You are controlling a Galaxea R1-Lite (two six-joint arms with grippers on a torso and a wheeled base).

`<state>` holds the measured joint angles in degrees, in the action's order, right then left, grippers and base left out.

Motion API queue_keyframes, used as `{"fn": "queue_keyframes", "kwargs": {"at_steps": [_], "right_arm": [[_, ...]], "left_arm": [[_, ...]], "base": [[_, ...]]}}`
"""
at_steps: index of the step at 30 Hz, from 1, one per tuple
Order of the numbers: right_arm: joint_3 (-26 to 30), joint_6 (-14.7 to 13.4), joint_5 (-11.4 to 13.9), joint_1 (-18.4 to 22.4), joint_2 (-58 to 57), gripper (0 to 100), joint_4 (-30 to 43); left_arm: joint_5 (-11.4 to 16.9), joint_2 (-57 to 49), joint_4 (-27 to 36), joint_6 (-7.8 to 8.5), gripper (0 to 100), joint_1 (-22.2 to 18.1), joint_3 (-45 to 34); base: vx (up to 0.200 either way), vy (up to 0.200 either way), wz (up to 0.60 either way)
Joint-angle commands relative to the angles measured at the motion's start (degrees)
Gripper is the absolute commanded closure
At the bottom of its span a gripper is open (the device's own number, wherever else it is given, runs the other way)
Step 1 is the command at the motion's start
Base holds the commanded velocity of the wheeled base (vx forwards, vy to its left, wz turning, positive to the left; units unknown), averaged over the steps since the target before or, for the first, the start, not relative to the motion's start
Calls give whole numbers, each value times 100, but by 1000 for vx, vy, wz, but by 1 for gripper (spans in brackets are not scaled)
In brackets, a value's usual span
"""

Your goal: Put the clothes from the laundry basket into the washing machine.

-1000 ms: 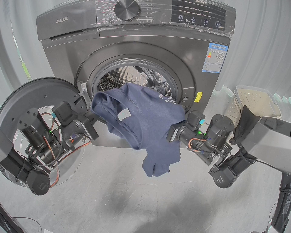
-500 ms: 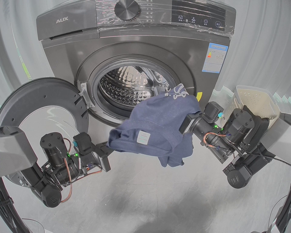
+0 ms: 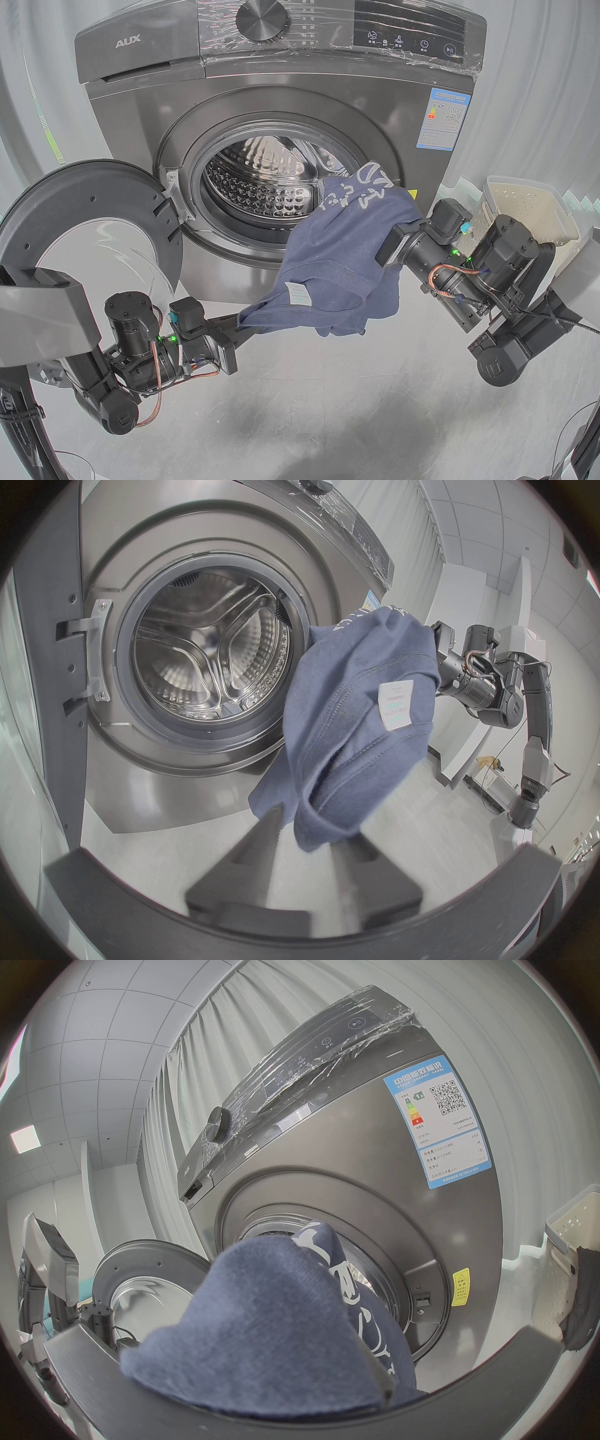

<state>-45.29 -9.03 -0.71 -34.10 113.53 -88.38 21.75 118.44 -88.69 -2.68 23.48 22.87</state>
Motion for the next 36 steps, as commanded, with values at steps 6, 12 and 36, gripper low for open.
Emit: {"fn": "queue_keyframes", "kwargs": {"at_steps": [6, 12, 36], "right_arm": [[2, -11, 9, 70, -42, 100, -4], [-15, -20, 9, 87, -15, 100, -4], [-393, 60, -158, -800, 741, 100, 32]], "left_arm": [[22, 3, 0, 13, 0, 52, -98], [5, 3, 0, 22, 0, 52, -116], [-57, -498, 0, 84, 0, -36, 385]], "base": [[0, 0, 0], [0, 0, 0], [0, 0, 0]]}}
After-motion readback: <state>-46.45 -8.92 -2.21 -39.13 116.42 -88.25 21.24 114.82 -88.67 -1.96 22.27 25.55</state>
